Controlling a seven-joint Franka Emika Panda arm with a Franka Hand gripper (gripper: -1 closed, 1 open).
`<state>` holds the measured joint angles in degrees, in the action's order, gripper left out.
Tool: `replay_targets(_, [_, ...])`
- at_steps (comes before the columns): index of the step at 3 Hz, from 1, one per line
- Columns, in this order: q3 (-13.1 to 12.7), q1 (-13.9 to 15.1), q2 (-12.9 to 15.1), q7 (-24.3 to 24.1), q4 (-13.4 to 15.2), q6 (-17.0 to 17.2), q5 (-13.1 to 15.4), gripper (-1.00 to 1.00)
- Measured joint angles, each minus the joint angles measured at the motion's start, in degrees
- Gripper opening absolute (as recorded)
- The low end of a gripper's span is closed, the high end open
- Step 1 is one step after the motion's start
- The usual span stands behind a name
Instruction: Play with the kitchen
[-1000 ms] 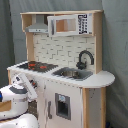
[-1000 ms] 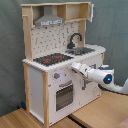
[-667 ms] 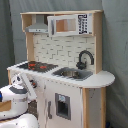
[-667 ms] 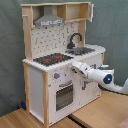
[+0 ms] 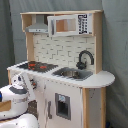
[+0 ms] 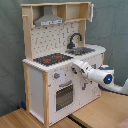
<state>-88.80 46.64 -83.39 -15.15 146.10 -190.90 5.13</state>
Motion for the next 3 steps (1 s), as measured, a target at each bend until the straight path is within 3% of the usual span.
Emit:
replay_targets(1, [-0.1, -0.03, 0.02, -0.15, 0.02, 0.0, 0.0, 1.0])
replay_targets(2, [-1.11, -0.2, 0.03, -1.61, 0.07, 0.04, 0.0, 1.0])
replay_targets(3, [-0.84, -4.13, -0.12, -2.68, 3.99, 0.88, -0.75, 1.0])
